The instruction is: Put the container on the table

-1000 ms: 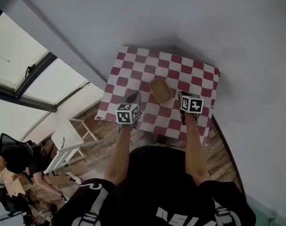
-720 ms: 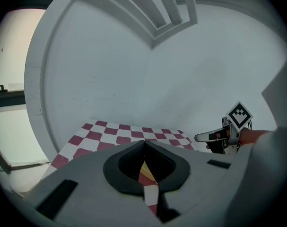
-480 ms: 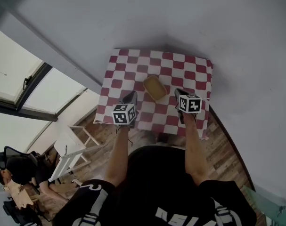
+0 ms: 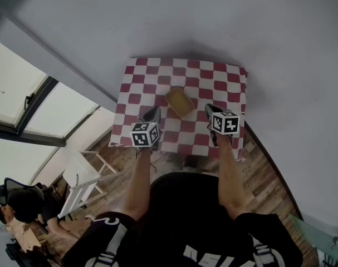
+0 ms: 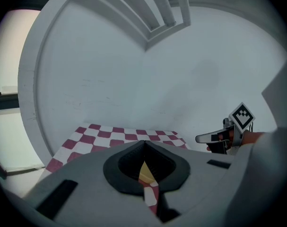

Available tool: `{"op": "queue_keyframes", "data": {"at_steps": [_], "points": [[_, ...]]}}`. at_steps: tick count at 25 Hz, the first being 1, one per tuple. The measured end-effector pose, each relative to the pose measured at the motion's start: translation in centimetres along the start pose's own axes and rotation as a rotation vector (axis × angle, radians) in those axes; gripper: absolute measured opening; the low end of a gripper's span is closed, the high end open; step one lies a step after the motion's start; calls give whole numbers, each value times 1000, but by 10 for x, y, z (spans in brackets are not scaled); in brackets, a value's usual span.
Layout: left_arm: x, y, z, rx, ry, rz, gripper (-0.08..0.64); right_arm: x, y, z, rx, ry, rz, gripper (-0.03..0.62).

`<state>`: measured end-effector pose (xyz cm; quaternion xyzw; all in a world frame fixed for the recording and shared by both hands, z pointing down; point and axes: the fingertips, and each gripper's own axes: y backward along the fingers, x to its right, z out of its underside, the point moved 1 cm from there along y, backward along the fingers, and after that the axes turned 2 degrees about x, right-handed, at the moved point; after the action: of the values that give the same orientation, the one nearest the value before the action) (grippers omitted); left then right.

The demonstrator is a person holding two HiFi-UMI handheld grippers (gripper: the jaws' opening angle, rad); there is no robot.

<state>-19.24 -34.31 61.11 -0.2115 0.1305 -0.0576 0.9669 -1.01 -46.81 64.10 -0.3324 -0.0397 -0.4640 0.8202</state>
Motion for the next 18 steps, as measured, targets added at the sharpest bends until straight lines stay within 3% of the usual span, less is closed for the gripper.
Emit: {"op": "queue_keyframes", "data": {"at_steps": [18], "points": [[1, 20, 8, 39, 14, 9, 25, -17, 15, 12, 9, 28, 7, 14]]}}
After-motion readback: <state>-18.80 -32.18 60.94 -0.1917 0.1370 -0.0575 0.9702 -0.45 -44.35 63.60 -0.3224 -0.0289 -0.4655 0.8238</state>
